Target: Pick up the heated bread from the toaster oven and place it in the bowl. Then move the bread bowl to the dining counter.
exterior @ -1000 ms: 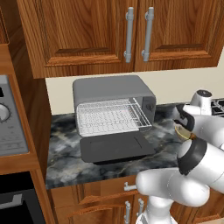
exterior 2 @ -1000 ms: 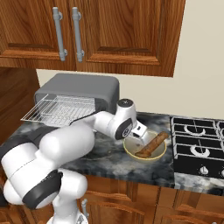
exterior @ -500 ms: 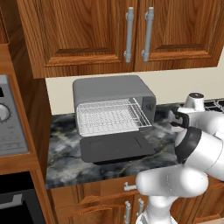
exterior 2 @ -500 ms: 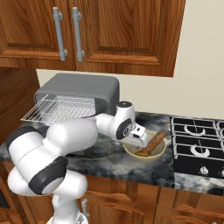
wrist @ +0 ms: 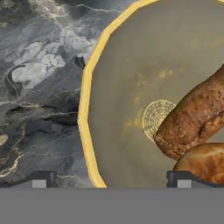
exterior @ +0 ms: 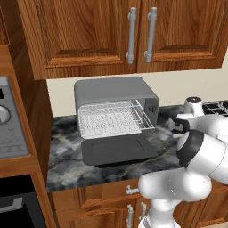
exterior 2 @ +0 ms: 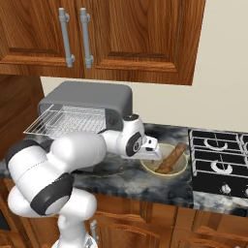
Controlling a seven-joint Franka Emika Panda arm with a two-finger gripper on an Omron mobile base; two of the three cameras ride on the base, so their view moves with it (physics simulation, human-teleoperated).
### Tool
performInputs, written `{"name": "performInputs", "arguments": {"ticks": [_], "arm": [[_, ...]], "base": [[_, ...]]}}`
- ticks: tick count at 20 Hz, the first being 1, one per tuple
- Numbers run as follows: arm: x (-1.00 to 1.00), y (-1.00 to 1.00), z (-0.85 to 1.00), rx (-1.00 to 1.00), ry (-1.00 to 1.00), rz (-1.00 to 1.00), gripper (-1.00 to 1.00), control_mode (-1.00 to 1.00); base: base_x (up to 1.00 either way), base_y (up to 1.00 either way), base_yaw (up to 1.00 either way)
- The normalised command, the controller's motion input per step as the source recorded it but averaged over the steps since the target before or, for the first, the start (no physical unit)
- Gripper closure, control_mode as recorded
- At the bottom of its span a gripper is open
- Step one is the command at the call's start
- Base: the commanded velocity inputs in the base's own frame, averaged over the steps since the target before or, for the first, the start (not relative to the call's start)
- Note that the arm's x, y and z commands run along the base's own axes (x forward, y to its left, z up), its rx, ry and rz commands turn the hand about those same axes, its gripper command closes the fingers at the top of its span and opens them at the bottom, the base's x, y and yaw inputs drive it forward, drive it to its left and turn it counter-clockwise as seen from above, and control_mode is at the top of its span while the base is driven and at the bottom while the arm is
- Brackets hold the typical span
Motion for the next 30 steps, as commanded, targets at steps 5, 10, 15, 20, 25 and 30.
{"name": "performInputs", "arguments": {"ticks": [5, 10, 15, 20, 25, 30], "arm": [[0.00, 0.00, 0.00, 0.00, 0.00, 0.00, -1.00, -1.00], [0.03, -0.14, -0.12, 0.00, 0.00, 0.00, -1.00, -1.00], [0.12, -0.28, -0.26, 0.00, 0.00, 0.02, -1.00, -1.00], [0.09, -0.14, -0.34, -0.05, 0.00, 0.04, 1.00, -1.00], [0.00, 0.00, 0.00, 0.00, 0.00, 0.00, 1.00, -1.00], [-0.08, 0.00, 0.18, -0.09, -0.10, 0.00, 1.00, -1.00]], "base": [[0.00, 0.00, 0.00], [0.00, 0.00, 0.00], [0.00, 0.00, 0.00], [0.00, 0.00, 0.00], [0.00, 0.00, 0.00], [0.00, 0.00, 0.00]]}}
